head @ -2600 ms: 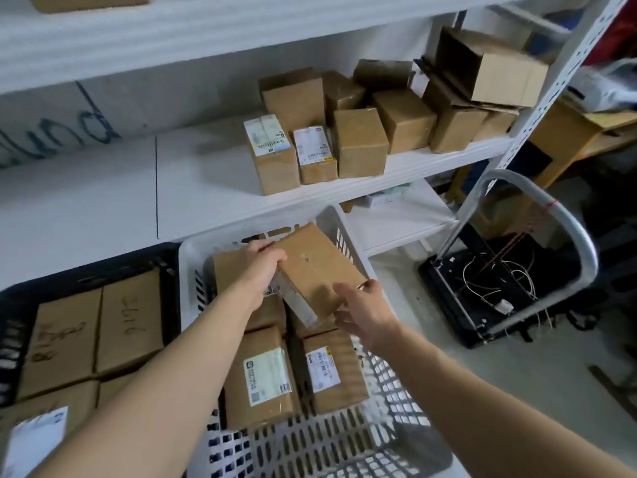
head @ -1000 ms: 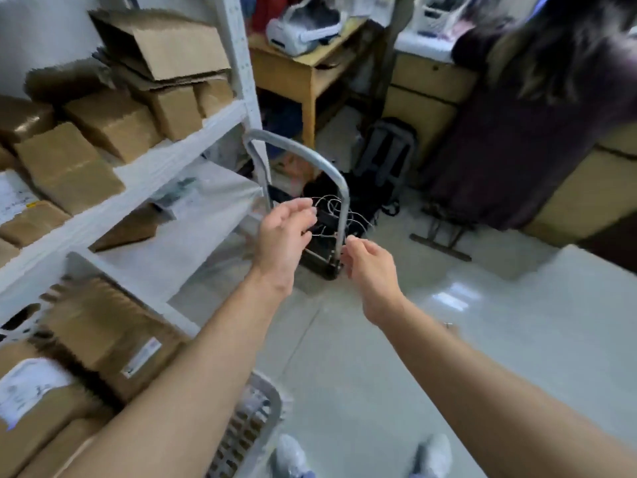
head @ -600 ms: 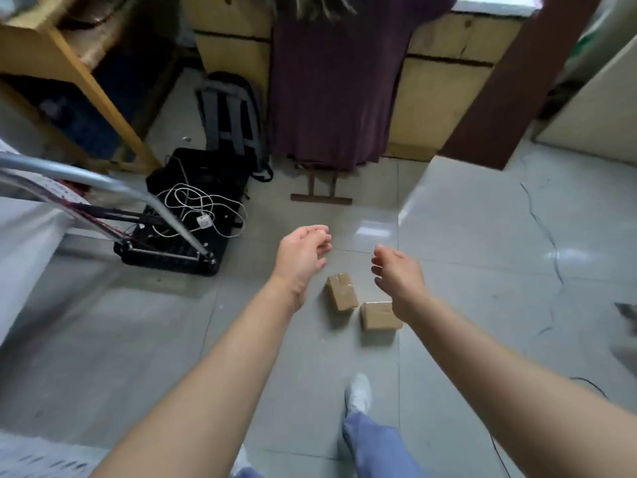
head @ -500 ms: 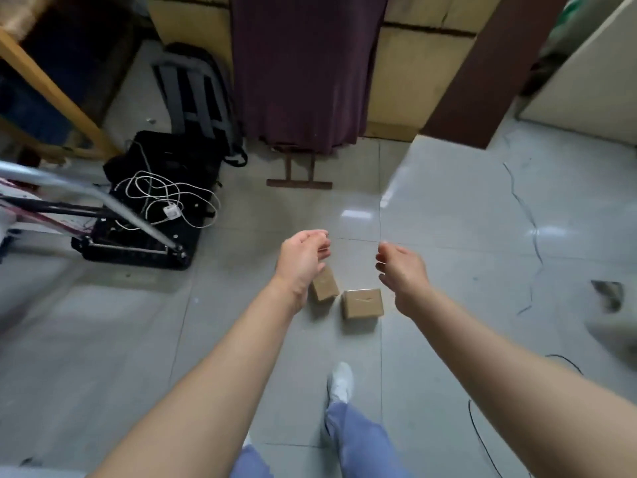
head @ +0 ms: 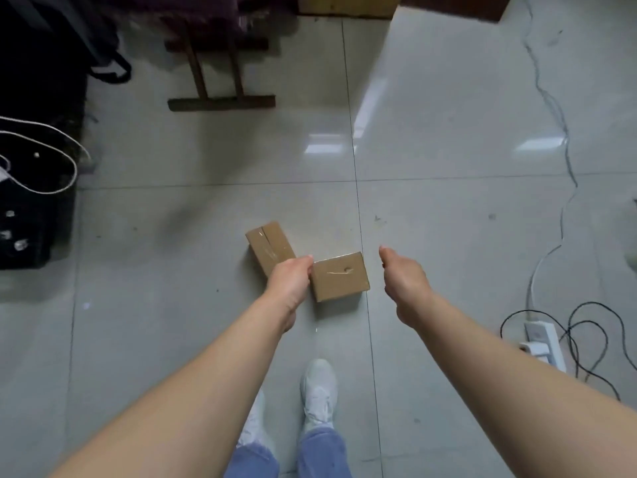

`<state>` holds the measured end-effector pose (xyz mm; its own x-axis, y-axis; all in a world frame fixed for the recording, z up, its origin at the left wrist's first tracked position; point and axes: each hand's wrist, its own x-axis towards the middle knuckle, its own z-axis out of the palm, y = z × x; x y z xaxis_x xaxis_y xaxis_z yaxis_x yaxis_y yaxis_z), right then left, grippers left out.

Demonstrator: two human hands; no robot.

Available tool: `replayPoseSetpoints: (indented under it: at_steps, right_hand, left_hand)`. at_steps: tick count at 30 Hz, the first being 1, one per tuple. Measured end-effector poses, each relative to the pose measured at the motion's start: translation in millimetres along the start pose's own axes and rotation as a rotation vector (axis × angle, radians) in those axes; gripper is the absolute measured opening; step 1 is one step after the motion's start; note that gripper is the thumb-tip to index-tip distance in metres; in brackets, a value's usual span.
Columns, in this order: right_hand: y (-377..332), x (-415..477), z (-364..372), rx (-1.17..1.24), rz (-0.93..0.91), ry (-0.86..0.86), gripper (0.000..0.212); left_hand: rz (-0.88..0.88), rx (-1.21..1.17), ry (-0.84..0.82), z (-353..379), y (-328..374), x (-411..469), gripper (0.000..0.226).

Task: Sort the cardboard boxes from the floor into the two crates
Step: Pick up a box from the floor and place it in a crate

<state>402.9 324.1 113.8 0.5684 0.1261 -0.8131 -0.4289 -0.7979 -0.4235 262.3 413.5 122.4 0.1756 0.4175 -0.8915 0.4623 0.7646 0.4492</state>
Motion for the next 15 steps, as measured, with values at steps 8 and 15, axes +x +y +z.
replayPoseSetpoints:
  at_steps: [8, 15]
  right_hand:
    - [95.4, 152.4, 52.7, -0.167, 0.018, -0.069, 0.044]
    - [126.4, 211.1, 81.8, -0.143, 0.052, -0.073, 0.063]
  left_hand:
    - [-0.141, 0.080, -0.034, 34.1, -93.1, 156.4, 0.036]
    - [-0.221, -0.083, -0.119, 51.6, -122.4, 220.5, 0.037]
